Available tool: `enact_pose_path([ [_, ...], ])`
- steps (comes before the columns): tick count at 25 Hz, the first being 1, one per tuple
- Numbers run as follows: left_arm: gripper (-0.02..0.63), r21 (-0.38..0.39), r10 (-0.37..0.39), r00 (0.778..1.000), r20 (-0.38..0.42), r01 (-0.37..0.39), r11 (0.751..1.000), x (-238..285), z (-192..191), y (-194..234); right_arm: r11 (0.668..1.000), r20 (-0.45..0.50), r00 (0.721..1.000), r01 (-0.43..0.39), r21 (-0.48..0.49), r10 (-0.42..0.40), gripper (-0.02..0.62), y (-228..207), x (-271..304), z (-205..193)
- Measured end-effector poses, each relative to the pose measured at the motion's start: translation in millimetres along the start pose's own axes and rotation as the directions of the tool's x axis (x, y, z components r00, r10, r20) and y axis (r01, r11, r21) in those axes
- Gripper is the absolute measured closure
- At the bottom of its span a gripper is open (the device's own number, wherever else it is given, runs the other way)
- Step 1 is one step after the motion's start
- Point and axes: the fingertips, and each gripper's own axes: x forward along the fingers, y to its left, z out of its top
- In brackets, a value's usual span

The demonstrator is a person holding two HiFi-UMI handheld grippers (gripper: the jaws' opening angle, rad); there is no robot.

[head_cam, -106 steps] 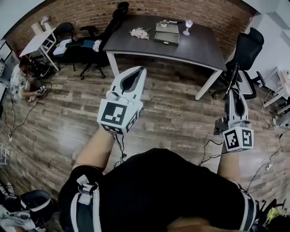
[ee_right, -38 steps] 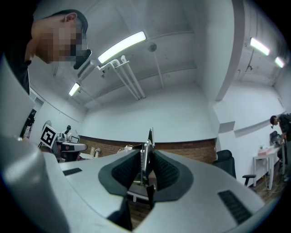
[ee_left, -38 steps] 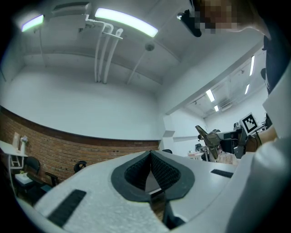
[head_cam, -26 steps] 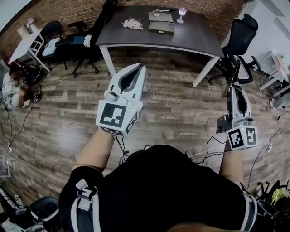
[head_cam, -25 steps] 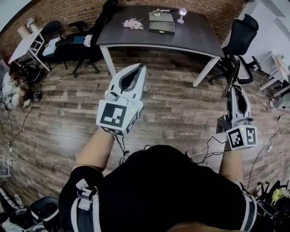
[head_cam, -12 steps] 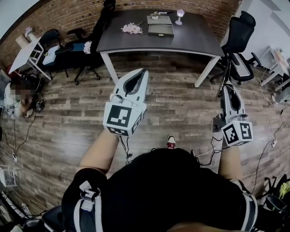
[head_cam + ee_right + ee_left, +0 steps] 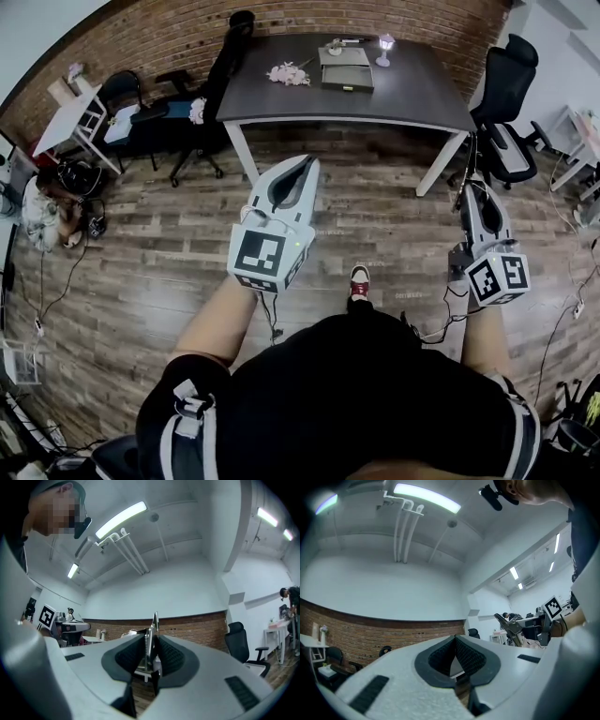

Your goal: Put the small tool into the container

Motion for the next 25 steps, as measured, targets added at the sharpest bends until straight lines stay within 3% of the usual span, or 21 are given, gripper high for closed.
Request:
enact_pose_path([
  [7,0.597,-0.001,0.014,1.000,0.014,-0.014,1.000,17.0,-1.1,8.9,0.999,0.004,0.999,-0.042,-0.011,0.042,0.508,-5.7,32.3,1.6],
  [13,0.597,-0.022,0.017,1.000,-0.014,-0.018,1.000,55.3,-25.6,19.4,0.999,-0.033,0.998,-0.054,-0.004,0.054,0.508,-30.5,71.5,-17.7],
  [19,0.597,-0.041,0.010,0.999,-0.048,-0.012,0.999,123.7,-52.4,30.2,0.996,-0.034,0.996,-0.085,0.036,0.086,0.506,-72.6,122.3,-38.6],
  [25,0.597,-0.030,0.015,0.999,-0.034,-0.016,0.999,198.0,-56.3,50.2,0.999,-0.031,0.999,-0.031,0.027,0.032,0.508,-129.7,181.8,-46.1],
])
